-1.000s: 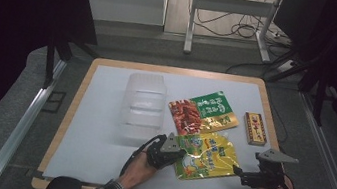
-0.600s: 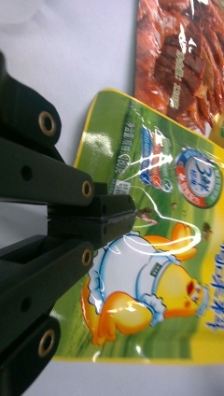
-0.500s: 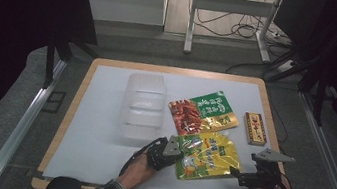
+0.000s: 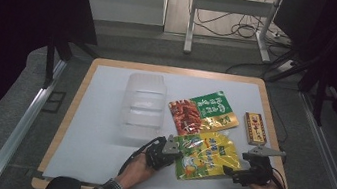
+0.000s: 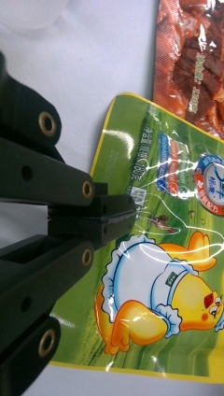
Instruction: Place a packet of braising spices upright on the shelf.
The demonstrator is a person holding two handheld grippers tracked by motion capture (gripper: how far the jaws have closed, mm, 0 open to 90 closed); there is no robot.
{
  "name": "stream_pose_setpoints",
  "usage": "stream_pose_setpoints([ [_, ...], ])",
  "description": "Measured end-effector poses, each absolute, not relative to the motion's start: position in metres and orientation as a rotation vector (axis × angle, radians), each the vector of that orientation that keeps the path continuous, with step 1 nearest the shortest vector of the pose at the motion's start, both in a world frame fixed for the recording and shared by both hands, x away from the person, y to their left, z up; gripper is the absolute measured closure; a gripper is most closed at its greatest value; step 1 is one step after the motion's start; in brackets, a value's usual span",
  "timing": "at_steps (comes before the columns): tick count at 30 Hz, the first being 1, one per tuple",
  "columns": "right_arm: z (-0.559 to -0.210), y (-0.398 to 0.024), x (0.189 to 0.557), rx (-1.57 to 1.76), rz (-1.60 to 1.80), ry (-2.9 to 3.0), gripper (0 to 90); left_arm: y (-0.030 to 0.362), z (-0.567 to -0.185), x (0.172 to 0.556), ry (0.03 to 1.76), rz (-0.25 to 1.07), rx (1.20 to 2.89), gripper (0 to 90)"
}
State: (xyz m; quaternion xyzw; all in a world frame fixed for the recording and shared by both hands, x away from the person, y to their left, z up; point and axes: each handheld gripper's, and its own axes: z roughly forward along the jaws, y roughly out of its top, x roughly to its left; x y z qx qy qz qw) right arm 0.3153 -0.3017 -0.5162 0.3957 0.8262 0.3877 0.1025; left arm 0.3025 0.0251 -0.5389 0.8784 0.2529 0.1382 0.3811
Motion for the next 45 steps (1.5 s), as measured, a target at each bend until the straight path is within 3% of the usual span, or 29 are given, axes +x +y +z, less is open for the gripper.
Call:
stream_pose_setpoints([
  [23,-0.517,-0.280,0.332,1.203,1.304,2.542,7.0,0.026,-0.538,0.304,0.659,0.336,2.247,90.0],
  [31,-0.510,-0.274,0.330,1.275,1.396,2.534,3.3,0.025,-0.537,0.302,0.674,0.342,2.242,90.0],
  [32,-0.508,-0.274,0.330,1.292,1.416,2.535,9.2,0.024,-0.537,0.302,0.674,0.350,2.244,90.0],
  [33,-0.508,-0.274,0.330,1.292,1.416,2.535,9.2,0.024,-0.537,0.302,0.674,0.350,2.244,89.9],
  [34,-0.505,-0.272,0.327,1.298,1.342,2.515,36.5,0.024,-0.537,0.300,0.678,0.364,2.240,89.9],
  [35,-0.505,-0.272,0.327,1.298,1.342,2.515,36.5,0.024,-0.537,0.300,0.678,0.364,2.240,89.9],
  [36,-0.503,-0.271,0.326,1.310,1.333,2.490,54.0,0.023,-0.536,0.298,0.676,0.391,2.243,89.8],
  [37,-0.503,-0.271,0.326,1.310,1.333,2.490,54.0,0.023,-0.536,0.298,0.676,0.391,2.243,89.7],
  [38,-0.501,-0.273,0.325,1.309,1.343,2.458,65.7,0.022,-0.535,0.295,0.669,0.431,2.253,89.1],
  [39,-0.501,-0.273,0.325,1.309,1.343,2.458,65.7,0.022,-0.535,0.295,0.669,0.431,2.253,87.1],
  [40,-0.497,-0.275,0.323,1.307,1.387,2.424,76.6,0.021,-0.534,0.294,0.673,0.455,2.256,85.8],
  [41,-0.495,-0.276,0.323,1.310,1.406,2.414,80.6,0.023,-0.531,0.292,0.679,0.479,2.255,83.8],
  [45,-0.490,-0.276,0.320,1.295,1.451,2.394,86.3,0.030,-0.525,0.289,0.698,0.451,2.202,75.7],
])
